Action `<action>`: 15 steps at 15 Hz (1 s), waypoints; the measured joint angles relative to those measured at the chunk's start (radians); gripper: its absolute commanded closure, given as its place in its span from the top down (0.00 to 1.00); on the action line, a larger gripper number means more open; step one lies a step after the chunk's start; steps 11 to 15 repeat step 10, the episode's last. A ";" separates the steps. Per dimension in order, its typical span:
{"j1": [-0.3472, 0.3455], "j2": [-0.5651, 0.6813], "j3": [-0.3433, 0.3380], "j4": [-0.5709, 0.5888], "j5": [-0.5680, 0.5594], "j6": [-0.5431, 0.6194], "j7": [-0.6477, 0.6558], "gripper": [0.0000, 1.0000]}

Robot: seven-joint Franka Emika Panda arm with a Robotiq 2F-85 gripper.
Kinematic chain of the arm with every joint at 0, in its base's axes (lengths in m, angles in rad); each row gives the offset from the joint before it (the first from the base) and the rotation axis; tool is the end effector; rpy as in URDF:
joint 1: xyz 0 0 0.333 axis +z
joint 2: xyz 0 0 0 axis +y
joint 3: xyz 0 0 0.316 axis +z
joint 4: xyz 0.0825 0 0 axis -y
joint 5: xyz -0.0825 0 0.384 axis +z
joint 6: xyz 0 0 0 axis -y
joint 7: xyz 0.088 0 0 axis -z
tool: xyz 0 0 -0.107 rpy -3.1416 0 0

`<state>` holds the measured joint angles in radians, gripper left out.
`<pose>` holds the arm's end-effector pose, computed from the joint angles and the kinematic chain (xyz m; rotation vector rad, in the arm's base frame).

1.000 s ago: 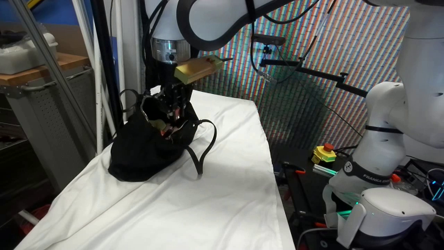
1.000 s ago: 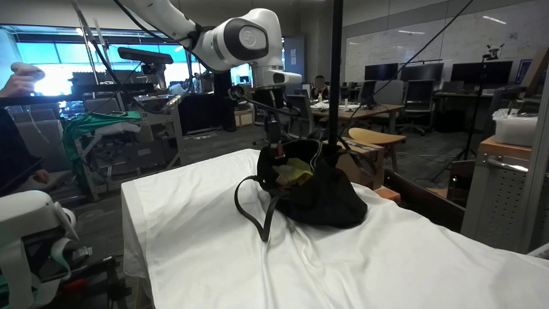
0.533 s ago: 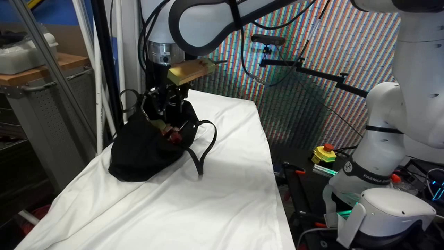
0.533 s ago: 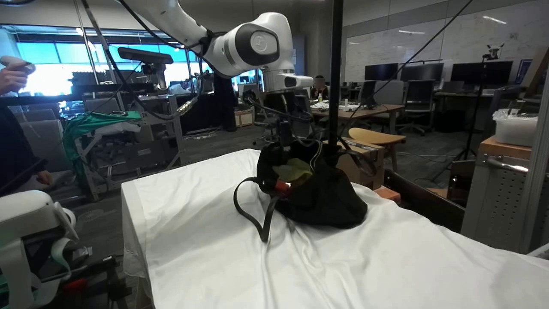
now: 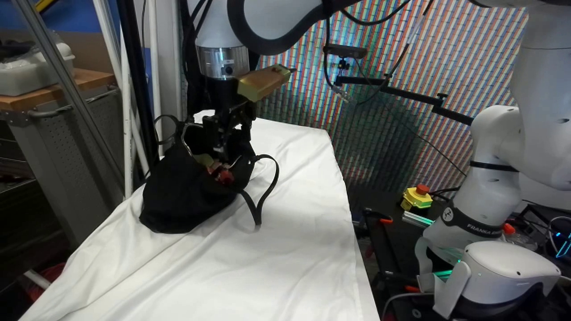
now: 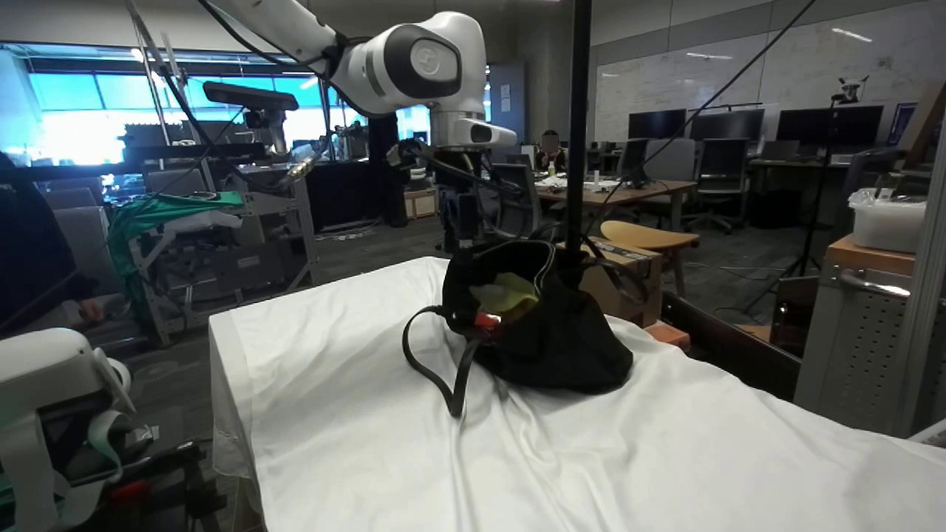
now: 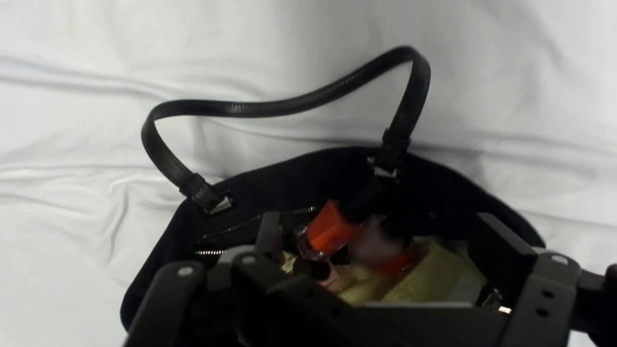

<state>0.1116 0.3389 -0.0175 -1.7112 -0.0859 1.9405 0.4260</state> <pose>0.6352 0.0550 0.3840 2.9963 -0.4464 -0.1278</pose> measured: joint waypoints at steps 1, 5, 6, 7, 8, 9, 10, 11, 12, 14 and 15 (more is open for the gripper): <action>0.000 -0.034 0.013 -0.027 0.011 -0.037 -0.039 1.00; 0.001 -0.213 0.057 -0.161 0.066 -0.194 -0.176 1.00; 0.001 -0.261 0.066 -0.196 0.078 -0.234 -0.201 1.00; 0.001 -0.311 0.075 -0.233 0.090 -0.272 -0.220 1.00; 0.003 -0.360 0.084 -0.271 0.100 -0.305 -0.231 1.00; 0.005 -0.410 0.094 -0.312 0.108 -0.323 -0.235 1.00; 0.008 -0.459 0.104 -0.356 0.116 -0.330 -0.237 1.00; 0.008 -0.459 0.104 -0.356 0.116 -0.330 -0.237 1.00; 0.008 -0.459 0.104 -0.356 0.116 -0.330 -0.237 1.00; 0.008 -0.459 0.104 -0.356 0.116 -0.330 -0.237 1.00; 0.008 -0.459 0.104 -0.356 0.116 -0.330 -0.237 1.00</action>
